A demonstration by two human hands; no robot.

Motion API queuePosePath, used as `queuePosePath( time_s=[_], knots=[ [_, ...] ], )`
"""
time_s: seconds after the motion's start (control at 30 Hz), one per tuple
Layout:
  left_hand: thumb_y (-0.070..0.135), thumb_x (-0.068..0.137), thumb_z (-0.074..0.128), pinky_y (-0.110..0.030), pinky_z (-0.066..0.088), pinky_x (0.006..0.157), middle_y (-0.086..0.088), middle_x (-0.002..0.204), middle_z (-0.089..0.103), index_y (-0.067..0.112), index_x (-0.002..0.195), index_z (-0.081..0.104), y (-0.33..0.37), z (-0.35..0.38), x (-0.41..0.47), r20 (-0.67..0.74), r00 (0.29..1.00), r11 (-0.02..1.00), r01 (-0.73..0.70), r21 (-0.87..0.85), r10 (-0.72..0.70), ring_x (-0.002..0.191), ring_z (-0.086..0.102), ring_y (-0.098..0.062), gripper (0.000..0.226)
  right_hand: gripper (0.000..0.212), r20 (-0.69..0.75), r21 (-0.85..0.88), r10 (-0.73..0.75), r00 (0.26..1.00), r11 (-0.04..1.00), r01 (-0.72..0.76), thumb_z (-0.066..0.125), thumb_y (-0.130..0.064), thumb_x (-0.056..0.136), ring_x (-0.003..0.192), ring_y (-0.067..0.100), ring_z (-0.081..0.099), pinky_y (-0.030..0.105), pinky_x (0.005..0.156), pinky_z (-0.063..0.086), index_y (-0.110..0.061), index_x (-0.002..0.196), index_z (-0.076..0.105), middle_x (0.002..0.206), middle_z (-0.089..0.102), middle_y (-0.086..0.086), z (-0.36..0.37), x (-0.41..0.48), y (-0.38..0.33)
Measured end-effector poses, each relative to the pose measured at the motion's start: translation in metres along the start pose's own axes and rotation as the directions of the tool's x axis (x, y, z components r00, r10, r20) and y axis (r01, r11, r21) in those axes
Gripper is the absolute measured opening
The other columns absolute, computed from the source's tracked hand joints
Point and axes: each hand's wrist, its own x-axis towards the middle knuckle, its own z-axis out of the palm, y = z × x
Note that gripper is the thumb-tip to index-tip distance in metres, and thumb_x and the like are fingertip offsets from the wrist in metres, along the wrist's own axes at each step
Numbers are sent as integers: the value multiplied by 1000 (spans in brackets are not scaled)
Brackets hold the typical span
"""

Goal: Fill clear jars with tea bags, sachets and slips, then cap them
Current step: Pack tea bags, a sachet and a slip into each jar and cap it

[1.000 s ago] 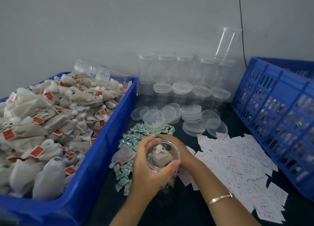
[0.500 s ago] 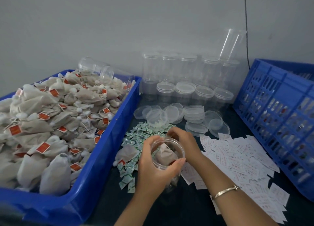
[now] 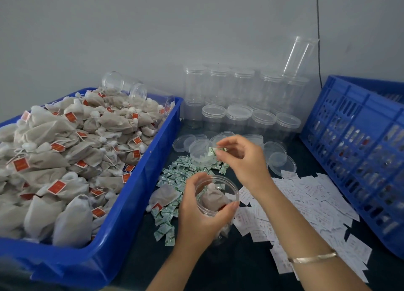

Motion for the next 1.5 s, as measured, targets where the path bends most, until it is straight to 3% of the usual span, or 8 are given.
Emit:
queuePosePath(
  time_s=[0.23,0.4,0.67,0.93,1.1,1.2,1.4,1.5],
  knots=[
    [46,58,81,-12,45,92,13,117,61,28,122,49,1,-1,0,30,999,999,28,-39,-26,113,58,-2,74,15,539,-275,111,835,960,50,77,-31,87,101,-2,66,21,92,52,-29,102,74,101,73,-18,-31,-19,-30],
    [47,56,81,-11,43,92,19,112,61,27,122,49,1,-1,0,24,999,999,23,-22,-23,112,58,-2,76,6,243,-282,154,958,956,-82,72,-20,92,93,0,67,23,92,52,-23,97,72,95,74,-13,-44,-10,5],
    [41,57,80,-9,44,88,13,112,61,25,119,51,2,-1,0,16,1000,1000,4,-23,-3,109,59,-6,70,55,42,-812,573,819,497,-307,77,-36,87,122,22,51,37,103,41,-19,133,53,129,55,2,-43,-13,84],
    [40,59,81,-9,44,87,15,113,61,26,120,51,1,-1,0,8,1000,1000,-5,-6,5,110,59,-6,69,11,46,-696,527,849,626,-351,72,-27,91,87,13,56,32,85,44,-22,87,63,87,61,-8,-44,-6,79],
    [42,59,80,-9,42,90,17,113,60,23,120,51,0,0,0,7,1000,1000,-13,3,13,112,58,-5,70,10,50,-187,307,950,938,-293,79,-25,82,81,3,70,12,67,48,-28,84,70,85,76,-11,-55,-6,33],
    [41,59,80,-8,42,89,19,113,61,22,121,51,0,0,1,5,1000,1000,-21,0,21,111,58,-3,71,31,313,68,182,932,975,-213,84,-29,69,89,12,74,19,74,57,-19,96,72,93,78,-4,-54,-12,-2],
    [42,61,78,-9,43,90,19,113,61,20,122,50,2,0,1,11,999,999,-38,13,37,111,58,-1,71,33,515,-527,171,840,836,152,84,-35,78,66,-9,55,18,61,37,-34,107,69,80,67,-13,-23,-20,-22],
    [43,61,79,-12,43,94,17,117,60,22,124,49,0,-1,2,16,999,999,-41,5,41,116,56,-5,72,31,508,-534,137,850,824,186,81,-37,82,63,-11,51,16,58,31,-37,109,67,85,66,-16,-21,-21,-22]
  ],
)
